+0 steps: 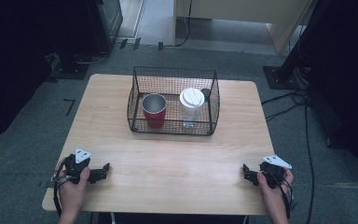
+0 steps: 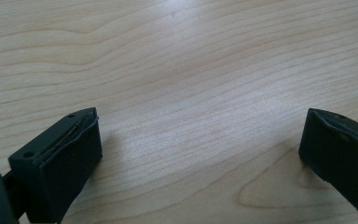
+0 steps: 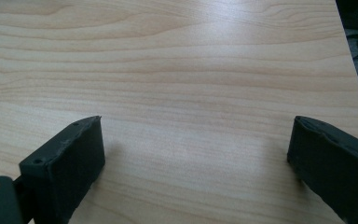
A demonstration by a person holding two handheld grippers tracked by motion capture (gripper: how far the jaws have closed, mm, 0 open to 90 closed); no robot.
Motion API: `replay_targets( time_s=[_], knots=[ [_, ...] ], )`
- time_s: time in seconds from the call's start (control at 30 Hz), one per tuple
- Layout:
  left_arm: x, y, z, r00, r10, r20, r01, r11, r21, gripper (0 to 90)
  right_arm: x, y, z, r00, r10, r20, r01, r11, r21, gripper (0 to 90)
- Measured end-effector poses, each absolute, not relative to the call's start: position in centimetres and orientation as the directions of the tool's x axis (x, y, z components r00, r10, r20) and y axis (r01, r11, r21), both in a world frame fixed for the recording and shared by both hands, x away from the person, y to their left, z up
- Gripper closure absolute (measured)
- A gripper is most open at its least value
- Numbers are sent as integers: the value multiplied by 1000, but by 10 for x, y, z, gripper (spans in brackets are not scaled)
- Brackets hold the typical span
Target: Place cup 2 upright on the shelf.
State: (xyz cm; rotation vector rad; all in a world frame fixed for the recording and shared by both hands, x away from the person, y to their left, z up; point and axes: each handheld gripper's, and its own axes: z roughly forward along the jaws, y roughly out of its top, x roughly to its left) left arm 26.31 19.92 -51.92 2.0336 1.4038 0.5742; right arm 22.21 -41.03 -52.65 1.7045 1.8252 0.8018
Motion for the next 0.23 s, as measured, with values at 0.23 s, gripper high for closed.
replay_targets(
  time_s=[0.23],
  knots=[
    [263, 199, -519, 343, 939, 13, 681, -258, 685, 0, 215, -408, -527, -53, 998, 28, 694, 17, 720, 34]
  ],
)
